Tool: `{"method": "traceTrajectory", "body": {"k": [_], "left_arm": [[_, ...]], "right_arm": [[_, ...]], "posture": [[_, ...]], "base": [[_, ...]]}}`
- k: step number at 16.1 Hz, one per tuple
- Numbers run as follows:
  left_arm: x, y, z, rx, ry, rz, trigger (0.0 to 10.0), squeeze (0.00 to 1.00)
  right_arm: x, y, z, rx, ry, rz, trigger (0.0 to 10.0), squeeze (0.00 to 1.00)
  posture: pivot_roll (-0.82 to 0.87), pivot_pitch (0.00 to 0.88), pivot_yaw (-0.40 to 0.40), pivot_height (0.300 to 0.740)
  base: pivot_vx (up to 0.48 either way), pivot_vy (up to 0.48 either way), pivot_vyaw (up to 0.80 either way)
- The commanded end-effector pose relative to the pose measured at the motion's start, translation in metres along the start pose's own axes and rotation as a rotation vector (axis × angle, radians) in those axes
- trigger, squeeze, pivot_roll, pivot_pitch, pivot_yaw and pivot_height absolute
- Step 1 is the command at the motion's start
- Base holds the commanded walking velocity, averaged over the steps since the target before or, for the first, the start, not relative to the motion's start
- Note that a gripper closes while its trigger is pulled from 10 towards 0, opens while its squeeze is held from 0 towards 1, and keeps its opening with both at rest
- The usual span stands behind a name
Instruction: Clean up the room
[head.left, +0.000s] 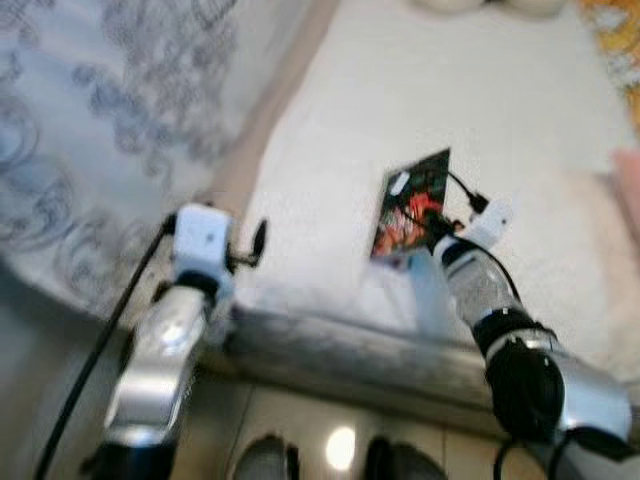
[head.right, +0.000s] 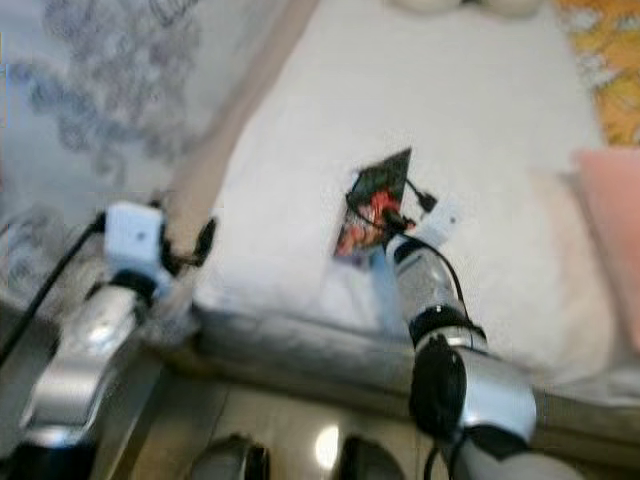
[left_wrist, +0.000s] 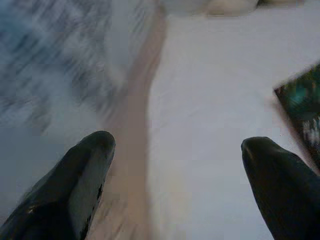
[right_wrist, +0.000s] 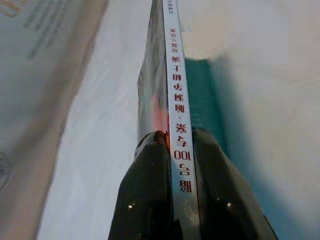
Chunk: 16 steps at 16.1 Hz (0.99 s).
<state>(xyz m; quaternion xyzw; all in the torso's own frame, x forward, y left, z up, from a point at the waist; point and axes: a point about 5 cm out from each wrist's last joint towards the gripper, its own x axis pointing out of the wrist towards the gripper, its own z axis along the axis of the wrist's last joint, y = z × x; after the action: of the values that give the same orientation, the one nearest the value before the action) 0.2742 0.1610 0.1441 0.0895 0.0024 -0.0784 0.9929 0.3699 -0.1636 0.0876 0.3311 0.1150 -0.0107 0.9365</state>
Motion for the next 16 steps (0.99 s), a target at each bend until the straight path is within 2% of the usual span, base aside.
{"method": "traceTrajectory", "body": {"k": [1, 2, 4, 5, 6, 7, 8, 9, 10, 11, 12, 13, 14, 15, 16], "left_arm": [[-0.007, -0.005, 0.006, 0.013, 0.003, -0.025, 10.0, 0.0], [-0.009, -0.006, 0.007, 0.01, 0.009, -0.024, 10.0, 0.0], [-0.016, -0.012, 0.01, -0.019, 0.03, -0.023, 10.0, 0.0], [-0.017, -0.013, 0.009, -0.031, 0.037, -0.023, 10.0, 0.0], [-0.019, -0.012, 0.006, -0.045, 0.056, -0.012, 10.0, 0.0], [-0.019, -0.012, 0.003, -0.063, 0.069, 0.001, 10.0, 0.0], [-0.017, -0.013, 0.004, -0.074, 0.07, 0.01, 10.0, 0.0], [-0.016, -0.014, 0.005, -0.079, 0.067, 0.013, 10.0, 0.0], [-0.016, -0.015, 0.005, -0.083, 0.067, 0.015, 10.0, 0.0], [-0.015, -0.016, 0.006, -0.086, 0.066, 0.016, 10.0, 0.0], [-0.015, -0.017, 0.006, -0.088, 0.065, 0.018, 10.0, 0.0], [-0.015, -0.016, 0.006, -0.09, 0.063, 0.021, 10.0, 0.0], [-0.017, -0.015, 0.006, -0.09, 0.063, 0.025, 10.0, 0.0], [-0.018, -0.015, 0.007, -0.09, 0.063, 0.025, 10.0, 0.0], [-0.019, -0.015, 0.007, -0.081, 0.063, 0.022, 10.0, 0.0]], "right_arm": [[-0.02, -0.031, -0.05, 0.008, 0.2, -0.141, 0.0, 0.0], [-0.021, -0.033, -0.053, 0.001, 0.209, -0.15, 0.0, 0.0], [-0.025, -0.043, -0.051, -0.09, 0.226, -0.176, 0.0, 0.0], [-0.021, -0.036, -0.048, -0.208, 0.239, -0.135, 0.0, 0.0], [-0.009, -0.007, -0.041, -0.311, 0.214, -0.025, 0.0, 0.0], [0.004, 0.038, -0.028, -0.305, 0.146, 0.129, 0.0, 0.0], [0.013, 0.085, -0.011, -0.258, 0.07, 0.297, 0.0, 0.0], [0.015, 0.11, 0.002, -0.205, 0.022, 0.387, 0.0, 0.0], [0.016, 0.126, 0.014, -0.143, -0.012, 0.448, 0.0, 0.0], [0.016, 0.132, 0.02, -0.104, -0.027, 0.467, 0.0, 0.0], [0.017, 0.13, 0.025, -0.039, -0.032, 0.459, 0.0, 0.0], [0.018, 0.12, 0.026, 0.021, -0.03, 0.421, 0.0, 0.0], [0.018, 0.088, 0.02, 0.109, -0.009, 0.311, 0.0, 0.0], [0.017, 0.082, 0.018, 0.123, -0.004, 0.29, 0.0, 0.0], [0.015, 0.067, 0.012, 0.121, 0.011, 0.23, 0.0, 0.0]], "posture": [[0.46, 0.325, 0.063, 0.74], [0.46, 0.329, 0.064, 0.74], [0.45, 0.317, 0.042, 0.74], [0.44, 0.309, 0.037, 0.74], [0.41, 0.299, 0.028, 0.74], [0.41, 0.291, 0.019, 0.74], [0.4, 0.28, 0.016, 0.74], [0.4, 0.271, 0.007, 0.74], [0.39, 0.266, 0.001, 0.74], [0.39, 0.265, -0.002, 0.74], [0.4, 0.263, -0.012, 0.74], [0.4, 0.263, -0.012, 0.74], [0.41, 0.273, -0.011, 0.74], [0.41, 0.278, -0.01, 0.74], [0.42, 0.281, -0.009, 0.74]], "base": [[0.0, 0.0, 0.0], [0.0, 0.0, 0.0], [0.0, 0.0, 0.0], [0.0, 0.0, 0.0], [0.0, 0.0, 0.0], [0.0, 0.0, 0.0], [0.0, 0.0, 0.0], [0.0, 0.0, 0.0], [0.0, 0.0, 0.0], [0.0, 0.0, 0.0], [0.0, 0.0, 0.0], [0.0, 0.0, 0.0], [0.0, 0.0, 0.0], [0.0, 0.0, 0.0], [0.0, 0.0, 0.0]]}}
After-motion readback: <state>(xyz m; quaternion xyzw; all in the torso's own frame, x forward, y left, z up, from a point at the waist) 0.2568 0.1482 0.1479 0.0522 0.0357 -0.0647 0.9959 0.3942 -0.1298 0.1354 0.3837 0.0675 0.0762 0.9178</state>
